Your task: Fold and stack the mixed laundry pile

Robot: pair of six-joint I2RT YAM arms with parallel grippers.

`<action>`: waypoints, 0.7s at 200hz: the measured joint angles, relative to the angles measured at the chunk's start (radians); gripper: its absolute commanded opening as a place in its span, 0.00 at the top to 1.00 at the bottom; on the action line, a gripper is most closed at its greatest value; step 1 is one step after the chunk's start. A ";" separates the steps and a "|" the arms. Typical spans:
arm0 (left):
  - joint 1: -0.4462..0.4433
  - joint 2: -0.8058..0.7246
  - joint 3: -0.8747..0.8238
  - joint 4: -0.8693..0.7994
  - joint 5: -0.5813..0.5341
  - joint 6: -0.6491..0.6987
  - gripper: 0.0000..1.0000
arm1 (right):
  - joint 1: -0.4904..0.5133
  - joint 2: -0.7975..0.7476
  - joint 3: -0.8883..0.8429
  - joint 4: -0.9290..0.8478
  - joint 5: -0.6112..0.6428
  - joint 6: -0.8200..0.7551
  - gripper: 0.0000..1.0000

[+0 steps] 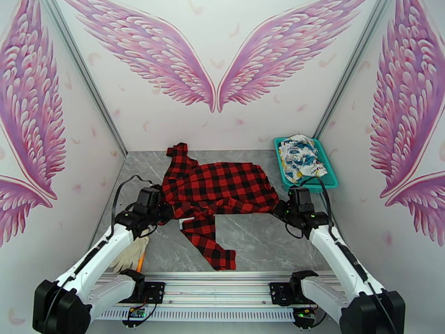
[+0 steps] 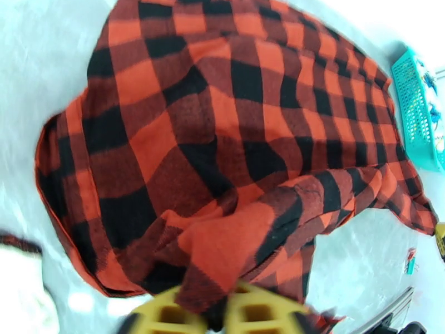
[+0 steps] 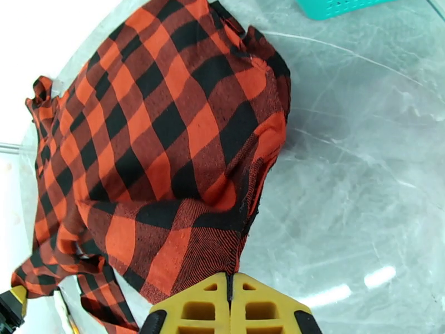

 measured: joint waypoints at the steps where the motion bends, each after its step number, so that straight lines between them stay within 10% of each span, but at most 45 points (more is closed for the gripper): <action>1: 0.000 -0.005 -0.004 -0.002 -0.003 -0.011 0.46 | 0.000 -0.002 0.000 -0.002 0.001 0.000 1.00; 65: 0.103 0.056 0.020 -0.051 -0.030 0.014 0.38 | -0.005 -0.080 -0.029 -0.156 0.055 -0.013 1.00; 87: 0.159 0.182 0.129 -0.040 -0.038 0.070 0.35 | -0.005 -0.094 -0.023 -0.208 0.084 -0.016 0.68; 140: 0.218 0.550 0.439 0.034 -0.029 0.198 0.45 | 0.033 -0.013 0.155 -0.226 0.107 -0.049 0.56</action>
